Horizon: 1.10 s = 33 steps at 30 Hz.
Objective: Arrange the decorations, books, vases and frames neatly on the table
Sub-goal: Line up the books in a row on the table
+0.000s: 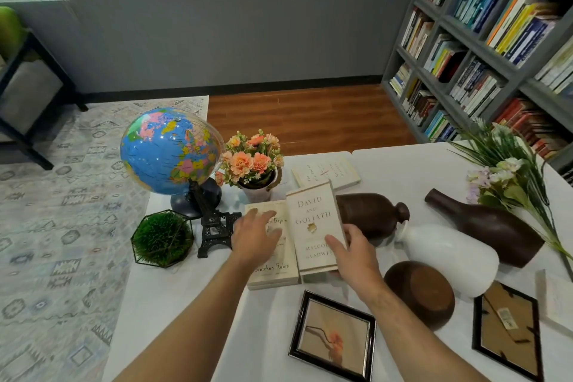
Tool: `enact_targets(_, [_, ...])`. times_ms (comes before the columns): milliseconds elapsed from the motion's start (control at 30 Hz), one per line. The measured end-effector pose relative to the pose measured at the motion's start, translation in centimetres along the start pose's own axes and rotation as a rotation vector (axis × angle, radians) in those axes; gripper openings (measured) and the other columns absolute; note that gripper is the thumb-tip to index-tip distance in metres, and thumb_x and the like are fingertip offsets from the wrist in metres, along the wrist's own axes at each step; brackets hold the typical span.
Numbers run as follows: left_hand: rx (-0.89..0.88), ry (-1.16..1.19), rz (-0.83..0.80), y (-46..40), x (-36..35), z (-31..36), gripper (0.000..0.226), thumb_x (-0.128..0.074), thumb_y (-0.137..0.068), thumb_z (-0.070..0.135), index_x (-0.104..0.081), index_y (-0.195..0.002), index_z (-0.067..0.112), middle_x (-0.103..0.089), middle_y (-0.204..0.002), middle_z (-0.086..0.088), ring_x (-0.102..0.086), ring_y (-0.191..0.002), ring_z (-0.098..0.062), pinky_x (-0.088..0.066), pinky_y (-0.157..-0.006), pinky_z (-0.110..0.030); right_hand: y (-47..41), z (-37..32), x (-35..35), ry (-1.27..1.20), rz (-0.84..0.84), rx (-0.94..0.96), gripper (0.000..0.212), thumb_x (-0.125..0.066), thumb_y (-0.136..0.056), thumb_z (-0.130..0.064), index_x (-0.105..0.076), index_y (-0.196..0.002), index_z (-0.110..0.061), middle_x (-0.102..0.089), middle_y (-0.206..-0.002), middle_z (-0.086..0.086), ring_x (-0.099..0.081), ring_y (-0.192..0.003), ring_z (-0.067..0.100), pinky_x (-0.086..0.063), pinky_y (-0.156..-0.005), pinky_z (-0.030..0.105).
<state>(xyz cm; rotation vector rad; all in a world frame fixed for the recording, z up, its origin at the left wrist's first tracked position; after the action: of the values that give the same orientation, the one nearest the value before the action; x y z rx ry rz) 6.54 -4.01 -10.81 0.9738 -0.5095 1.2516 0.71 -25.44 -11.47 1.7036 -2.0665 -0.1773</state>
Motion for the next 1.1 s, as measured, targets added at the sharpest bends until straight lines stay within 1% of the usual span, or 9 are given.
enact_targets(100, [0.104,-0.125,-0.121,0.4,-1.6,-2.1,0.069,-0.061,-0.089,0.047,-0.028,-0.149,0.044,0.001,-0.164,-0.009,-0.01,-0.148,-0.039,-0.02,-0.118,-0.052,-0.5,0.1,-0.2,0.07,0.032,0.023,0.02,-0.059,-0.1,-0.024,-0.052,-0.111,-0.038,-0.069,-0.117,-0.007,-0.07,-0.094,0.008,-0.065,-0.068,0.034])
enact_targets(200, [0.144,0.015,-0.228,0.9,-3.4,-3.3,0.082,-0.068,-0.085,0.035,-0.021,-0.152,0.044,0.01,-0.162,-0.009,-0.036,-0.138,-0.037,-0.039,-0.112,-0.046,-1.1,0.1,-0.7,0.216,0.059,0.055,0.024,-0.057,-0.101,-0.023,-0.052,-0.123,-0.031,-0.066,-0.125,-0.005,-0.067,-0.108,0.016,-0.064,-0.075,0.037])
enact_targets(433, [0.112,0.109,-0.199,0.6,-2.9,-3.8,0.088,-0.075,-0.083,0.033,-0.023,-0.152,0.043,-0.043,-0.141,-0.008,-0.051,-0.122,-0.024,-0.048,-0.103,-0.039,-1.7,1.7,-3.0,0.278,0.045,0.037,0.05,-0.051,-0.102,-0.016,-0.033,-0.145,-0.037,-0.059,-0.138,-0.002,-0.061,-0.119,0.019,-0.061,-0.087,0.048])
enact_targets(567, [0.11,0.128,-0.191,0.6,-2.9,-3.9,0.088,-0.076,-0.083,0.033,-0.024,-0.152,0.044,-0.046,-0.138,-0.006,-0.053,-0.119,-0.023,-0.049,-0.101,-0.039,-1.6,2.5,-3.0,0.313,0.017,0.021,0.059,-0.049,-0.103,-0.016,-0.024,-0.148,-0.046,-0.056,-0.141,-0.001,-0.059,-0.12,0.019,-0.059,-0.092,0.047])
enact_targets(733, [0.104,0.131,-0.18,0.5,-2.9,-3.9,0.087,-0.076,-0.083,0.032,-0.025,-0.152,0.043,-0.045,-0.142,-0.006,-0.051,-0.124,-0.024,-0.047,-0.104,-0.042,-1.8,2.5,-2.6,0.471,-0.011,0.014,0.06,-0.048,-0.103,-0.018,-0.019,-0.152,-0.039,-0.056,-0.138,0.001,-0.061,-0.114,0.02,-0.059,-0.091,0.045])
enact_targets(833, [0.101,0.125,-0.183,0.5,-2.9,-3.9,0.087,-0.076,-0.083,0.034,-0.024,-0.152,0.044,-0.046,-0.142,-0.006,-0.051,-0.124,-0.024,-0.046,-0.105,-0.043,-2.0,2.9,-2.6,0.614,0.003,0.003,0.06,-0.045,-0.104,-0.025,-0.013,-0.154,-0.033,-0.062,-0.122,0.002,-0.065,-0.1,0.019,-0.06,-0.082,0.044])
enact_targets(933, [0.1,0.129,-0.179,0.6,-2.9,-3.9,0.087,-0.076,-0.083,0.034,-0.025,-0.152,0.044,-0.045,-0.144,-0.006,-0.05,-0.126,-0.024,-0.045,-0.106,-0.042,-1.9,3.3,-2.6,0.601,0.0,0.009,0.044,-0.03,-0.105,-0.051,-0.037,-0.145,-0.035,-0.066,-0.091,-0.005,-0.067,-0.079,0.013,-0.061,-0.076,0.039])
enact_targets(1033, [0.1,0.132,-0.169,0.6,-2.9,-4.0,0.086,-0.076,-0.083,0.033,-0.026,-0.152,0.044,-0.044,-0.143,-0.006,-0.049,-0.125,-0.024,-0.045,-0.105,-0.041,-2.0,3.3,-2.7,0.682,-0.096,0.045,0.061,-0.046,-0.105,-0.03,-0.016,-0.156,-0.042,-0.059,-0.118,0.004,-0.064,-0.099,0.017,-0.059,-0.084,0.036])
enact_targets(1100, [0.106,0.134,-0.164,0.7,-2.9,-3.9,0.086,-0.076,-0.083,0.034,-0.026,-0.152,0.045,-0.045,-0.139,-0.006,-0.05,-0.123,-0.023,-0.046,-0.105,-0.041,-2.4,3.7,-2.2,0.661,-0.102,0.009,0.069,-0.052,-0.102,-0.015,-0.019,-0.158,-0.038,-0.046,-0.132,0.008,-0.055,-0.112,0.021,-0.056,-0.095,0.037])
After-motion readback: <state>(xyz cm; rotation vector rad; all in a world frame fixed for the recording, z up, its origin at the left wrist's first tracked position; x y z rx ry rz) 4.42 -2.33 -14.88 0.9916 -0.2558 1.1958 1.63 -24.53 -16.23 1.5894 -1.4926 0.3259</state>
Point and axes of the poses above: each hand's wrist, its own y-axis away from the middle knuckle, its own x-axis out of the back of the hand, z = x × y, the point moved 6 cm from there along -y, towards the middle knuckle
